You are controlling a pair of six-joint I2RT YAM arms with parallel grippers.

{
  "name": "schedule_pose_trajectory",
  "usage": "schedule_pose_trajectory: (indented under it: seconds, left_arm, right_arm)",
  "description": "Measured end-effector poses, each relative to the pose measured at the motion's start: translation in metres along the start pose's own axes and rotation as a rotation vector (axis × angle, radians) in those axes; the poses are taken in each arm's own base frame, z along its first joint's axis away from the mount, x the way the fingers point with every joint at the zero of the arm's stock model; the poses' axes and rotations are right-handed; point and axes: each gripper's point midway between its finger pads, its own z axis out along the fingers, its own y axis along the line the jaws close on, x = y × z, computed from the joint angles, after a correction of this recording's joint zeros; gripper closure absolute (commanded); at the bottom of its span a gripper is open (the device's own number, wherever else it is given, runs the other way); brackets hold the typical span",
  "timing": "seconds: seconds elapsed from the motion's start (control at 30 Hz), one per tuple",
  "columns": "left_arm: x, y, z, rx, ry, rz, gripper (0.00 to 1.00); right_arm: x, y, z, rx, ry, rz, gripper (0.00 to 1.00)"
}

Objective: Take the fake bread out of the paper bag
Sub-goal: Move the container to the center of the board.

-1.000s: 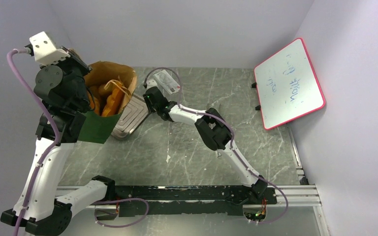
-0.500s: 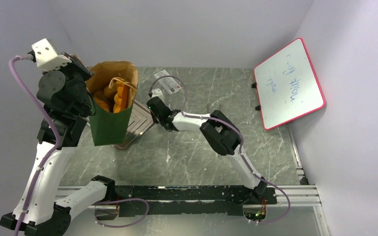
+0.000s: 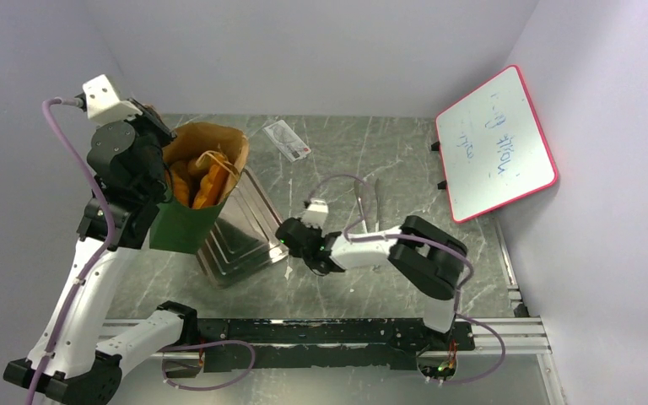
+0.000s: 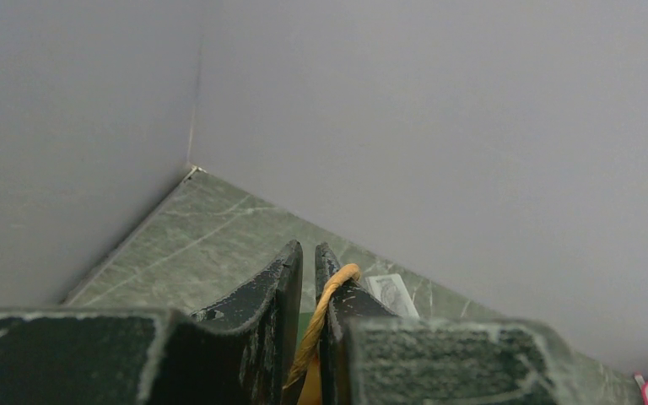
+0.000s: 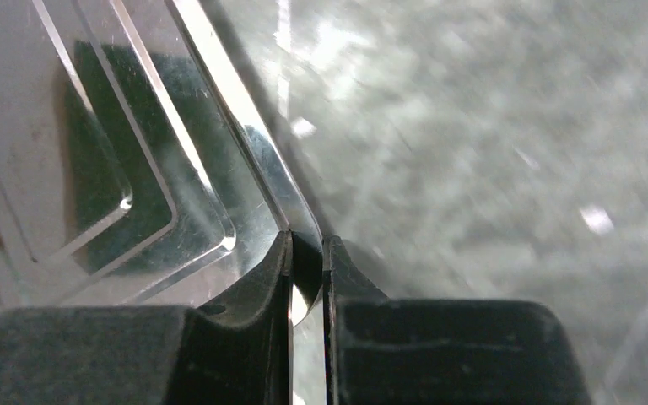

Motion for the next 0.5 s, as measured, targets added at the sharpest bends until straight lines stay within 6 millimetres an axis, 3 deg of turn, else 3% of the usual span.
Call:
schedule_pose_trajectory:
  seconds: [0.27,0.5]
  left_arm:
    - [0.029,-0.003,0.001,0.024,0.073,0.012,0.93]
    - [0.04,-0.003,0.002,0.028,0.094,0.017,0.93]
  right_arm:
    - [0.03,-0.042,-0.044,0.096,0.044,0.383,1.0]
    - [0.038,-0.058,-0.056,0.206,0.058,0.636,1.0]
